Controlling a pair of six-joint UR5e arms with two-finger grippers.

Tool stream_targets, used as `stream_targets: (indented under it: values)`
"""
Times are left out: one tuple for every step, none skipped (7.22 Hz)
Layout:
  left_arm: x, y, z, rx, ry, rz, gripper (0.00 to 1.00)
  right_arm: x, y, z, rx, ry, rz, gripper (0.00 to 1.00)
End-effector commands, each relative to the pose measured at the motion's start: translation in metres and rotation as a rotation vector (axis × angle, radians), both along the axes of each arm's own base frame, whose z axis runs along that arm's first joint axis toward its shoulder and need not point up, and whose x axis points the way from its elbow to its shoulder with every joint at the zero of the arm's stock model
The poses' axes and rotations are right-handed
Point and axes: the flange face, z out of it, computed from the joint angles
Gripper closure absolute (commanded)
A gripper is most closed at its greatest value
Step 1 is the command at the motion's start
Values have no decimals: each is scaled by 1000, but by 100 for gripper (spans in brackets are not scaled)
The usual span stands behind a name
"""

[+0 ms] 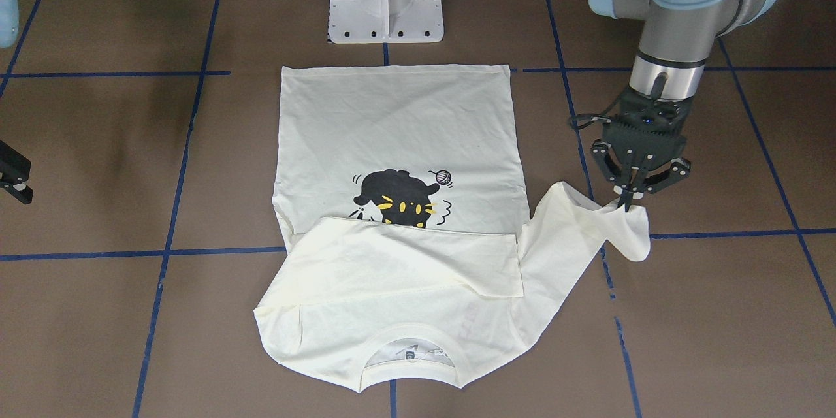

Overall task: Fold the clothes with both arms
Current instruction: 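Lift the sleeve with the left gripper and fold it across the shirt body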

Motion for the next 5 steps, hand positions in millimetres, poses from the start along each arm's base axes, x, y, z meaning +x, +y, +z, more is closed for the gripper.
stream_targets:
  values:
    - [55,-61,-125,-119,63,-104,100,2,-1,0,0,0,3,0]
    - [93,-84,-177,-164,101,-151,100,5,-1,1,5,2,2,0]
    - [146,-77,-223,-188,122,-166,100,19,-4,2,1,-3,18,0]
    - [216,-36,-237,-136,92,-178,100,28,-1,13,-2,6,15,0]
    - [268,-3,-230,-54,84,-186,100,35,3,24,6,17,-2,0]
